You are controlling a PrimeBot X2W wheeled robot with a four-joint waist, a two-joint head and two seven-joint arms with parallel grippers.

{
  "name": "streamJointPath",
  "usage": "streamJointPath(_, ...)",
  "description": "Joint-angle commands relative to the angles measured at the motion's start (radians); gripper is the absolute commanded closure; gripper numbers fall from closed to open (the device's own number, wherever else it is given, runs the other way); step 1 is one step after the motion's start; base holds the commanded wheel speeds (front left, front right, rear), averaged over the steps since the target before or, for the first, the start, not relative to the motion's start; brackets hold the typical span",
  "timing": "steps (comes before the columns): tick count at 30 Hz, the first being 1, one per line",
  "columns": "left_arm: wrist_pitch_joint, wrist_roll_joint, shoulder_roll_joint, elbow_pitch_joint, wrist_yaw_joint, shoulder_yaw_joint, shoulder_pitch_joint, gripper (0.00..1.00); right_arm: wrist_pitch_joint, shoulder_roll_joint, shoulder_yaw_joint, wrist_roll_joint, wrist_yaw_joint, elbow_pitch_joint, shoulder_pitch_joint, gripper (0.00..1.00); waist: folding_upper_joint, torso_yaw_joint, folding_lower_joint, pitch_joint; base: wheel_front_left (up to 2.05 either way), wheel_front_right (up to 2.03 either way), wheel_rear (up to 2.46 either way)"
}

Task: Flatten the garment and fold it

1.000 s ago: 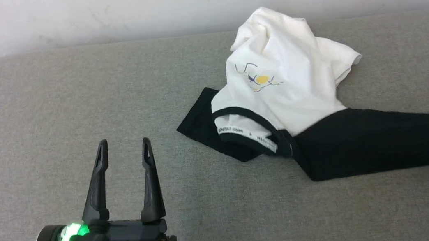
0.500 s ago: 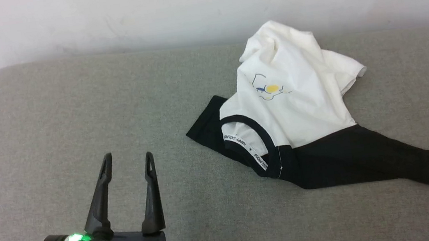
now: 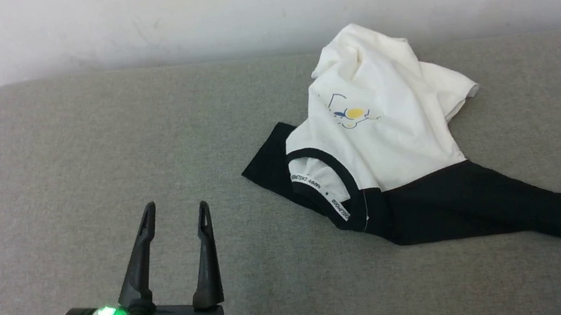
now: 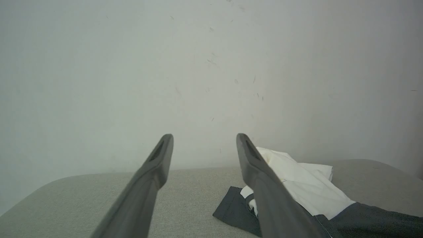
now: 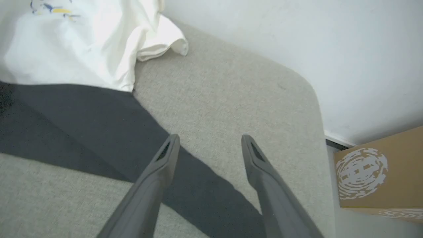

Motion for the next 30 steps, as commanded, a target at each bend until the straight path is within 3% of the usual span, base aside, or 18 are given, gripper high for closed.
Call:
streamJointPath(1, -0.005, -0.001, -0.002, 0.002, -0.006, -0.003, -0.015, 0.00, 0.037, -0.020, 0.051, 0.021, -0.001, 0.013, -0.016, 0.00, 0.0000, 0.026, -0.0001, 0.023, 0.00, 0.00, 0.00)
streamJointPath(4, -0.005, -0.002, -0.004, 0.003, -0.006, -0.001, -0.027, 0.00, 0.091, -0.052, 0.124, 0.070, -0.001, 0.075, -0.039, 0.00, 0.0000, 0.053, -0.0001, 0.044, 0.00, 0.00, 0.00)
streamJointPath(9, -0.005, -0.001, -0.006, 0.002, -0.009, -0.003, -0.046, 0.00, 0.094, -0.103, 0.208, 0.099, -0.001, 0.198, -0.095, 0.00, 0.0000, 0.094, -0.0001, 0.086, 0.00, 0.00, 0.00)
streamJointPath(10, -0.005, -0.001, -0.007, 0.001, -0.008, -0.004, -0.051, 0.00, 0.096, -0.106, 0.218, 0.108, -0.001, 0.224, -0.104, 0.49, 0.0000, 0.100, -0.0001, 0.092, 0.00, 0.00, 0.00)
streamJointPath(11, -0.005, -0.002, -0.008, 0.000, -0.005, -0.004, -0.054, 0.00, 0.097, -0.106, 0.221, 0.116, -0.001, 0.249, -0.113, 0.83, 0.0000, 0.103, -0.0001, 0.096, 0.00, 0.00, 0.00)
streamJointPath(12, -0.005, -0.003, -0.009, -0.001, -0.003, -0.004, -0.056, 0.00, 0.101, -0.105, 0.226, 0.122, -0.001, 0.270, -0.120, 1.00, 0.0000, 0.106, -0.0001, 0.099, 0.00, 0.00, 0.00)
streamJointPath(19, -0.005, -0.005, -0.013, -0.005, 0.010, 0.001, -0.062, 0.00, 0.091, -0.151, 0.258, 0.146, -0.001, 0.252, -0.187, 1.00, 0.0000, 0.072, -0.0001, 0.110, 0.00, 0.00, 0.00)
streamJointPath(26, -0.005, -0.006, -0.016, -0.009, 0.012, -0.016, -0.092, 0.00, 0.075, -0.241, 0.216, 0.114, -0.001, 0.169, -0.271, 1.00, 0.0000, 0.037, -0.0001, 0.139, 0.00, 0.00, 0.00)
streamJointPath(29, -0.005, -0.006, -0.017, -0.011, 0.013, -0.020, -0.101, 0.00, 0.081, -0.249, 0.209, 0.128, -0.001, 0.150, -0.277, 1.00, 0.0000, 0.037, -0.0001, 0.149, 0.00, 0.00, 0.00)
streamJointPath(30, -0.005, -0.007, -0.017, -0.012, 0.014, -0.021, -0.104, 0.00, 0.080, -0.243, 0.204, 0.141, -0.001, 0.136, -0.277, 0.88, 0.0000, 0.038, -0.0001, 0.152, 0.00, 0.00, 0.00)
